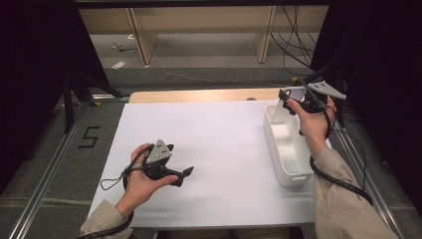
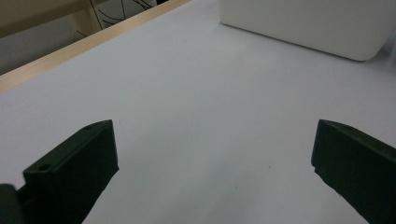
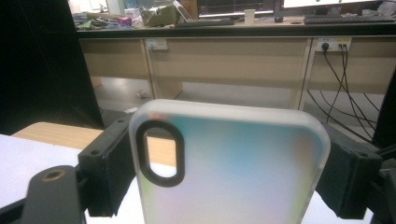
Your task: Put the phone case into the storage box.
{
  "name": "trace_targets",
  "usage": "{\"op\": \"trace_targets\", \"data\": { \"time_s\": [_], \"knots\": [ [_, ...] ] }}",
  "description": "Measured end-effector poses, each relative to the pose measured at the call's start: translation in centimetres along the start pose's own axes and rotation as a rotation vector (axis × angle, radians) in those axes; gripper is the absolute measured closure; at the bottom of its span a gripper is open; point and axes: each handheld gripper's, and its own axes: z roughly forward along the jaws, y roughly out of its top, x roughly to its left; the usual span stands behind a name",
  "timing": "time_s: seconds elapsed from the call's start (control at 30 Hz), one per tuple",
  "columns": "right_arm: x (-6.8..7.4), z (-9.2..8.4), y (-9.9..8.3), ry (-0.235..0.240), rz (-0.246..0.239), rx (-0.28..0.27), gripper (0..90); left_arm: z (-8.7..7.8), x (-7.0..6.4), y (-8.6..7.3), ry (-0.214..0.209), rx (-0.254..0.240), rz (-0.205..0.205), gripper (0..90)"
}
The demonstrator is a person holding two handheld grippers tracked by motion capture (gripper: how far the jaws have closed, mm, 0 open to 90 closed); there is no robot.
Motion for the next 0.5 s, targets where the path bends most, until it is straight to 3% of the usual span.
{"op": "trace_targets", "data": {
  "time_s": [0.5],
  "knots": [
    [-0.12, 0.37, -0.09, -0.009, -0.005, 0.006, 18.4, 0.00, 0.01, 0.00, 0.000, 0.000, 0.000, 0.0]
  ]
}}
